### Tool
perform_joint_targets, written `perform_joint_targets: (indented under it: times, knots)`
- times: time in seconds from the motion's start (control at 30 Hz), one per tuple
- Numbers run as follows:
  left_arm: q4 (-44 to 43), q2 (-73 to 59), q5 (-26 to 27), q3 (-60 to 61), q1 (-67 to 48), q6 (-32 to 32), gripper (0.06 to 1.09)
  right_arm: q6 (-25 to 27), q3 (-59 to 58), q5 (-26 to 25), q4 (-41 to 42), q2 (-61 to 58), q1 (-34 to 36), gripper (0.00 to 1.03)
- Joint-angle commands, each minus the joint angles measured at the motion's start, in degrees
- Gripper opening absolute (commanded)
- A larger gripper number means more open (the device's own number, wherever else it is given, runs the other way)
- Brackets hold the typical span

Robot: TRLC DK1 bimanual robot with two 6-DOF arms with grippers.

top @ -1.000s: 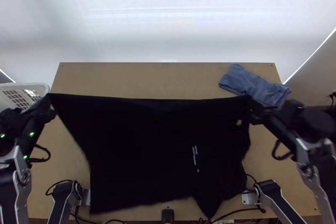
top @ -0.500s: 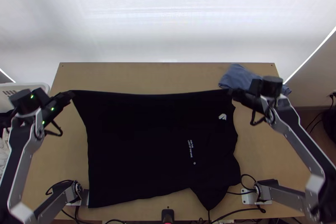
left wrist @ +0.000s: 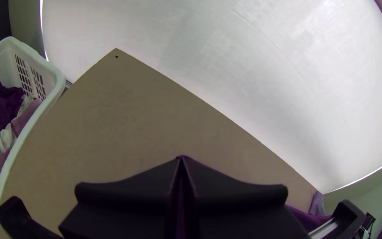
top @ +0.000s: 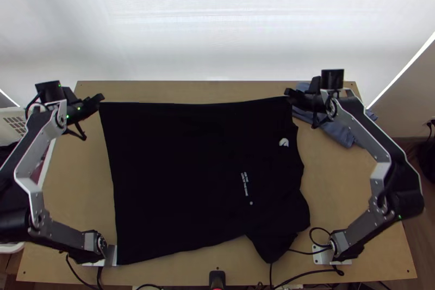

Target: Fold the t-shirt

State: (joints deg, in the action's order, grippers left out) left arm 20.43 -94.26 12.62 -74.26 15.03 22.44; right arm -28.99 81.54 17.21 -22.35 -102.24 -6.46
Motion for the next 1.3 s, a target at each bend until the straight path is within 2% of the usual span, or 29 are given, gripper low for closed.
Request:
perform_joint_targets:
  times: [0.0, 0.43, 0.7, 0.93, 1.0, 1.27]
  knots:
    - [3.04, -6.38, -1.28, -7.48, -0.35, -0.38, 0.09, -2.74, 6.62, -0.6, -2.52, -5.61, 0.57, 0.03]
    - [13.32, -22.46, -2.69, -26.64, -1.49, -0.11, 0.09, -2.38, 34.3, -3.24, -18.96, -23.89, 3.29, 0.03]
    - [19.3, -29.05, -2.78, -36.83, -2.11, 0.59, 0.09, -2.03, 44.85, -4.38, -25.46, -30.57, 3.21, 0.03]
    - [28.09, -27.21, -1.99, -40.0, -3.25, 1.82, 0.09, -2.38, 45.9, -4.38, -31.09, -30.92, 2.06, 0.03]
    - [30.55, -25.62, -0.14, -39.47, -3.34, 1.82, 0.09, -2.12, 45.82, -4.38, -33.02, -30.48, 1.8, 0.03]
    - [31.61, -16.66, 4.16, -32.53, -3.25, 0.94, 0.09, -1.33, 45.64, -4.47, -41.28, -28.63, 1.01, 0.03]
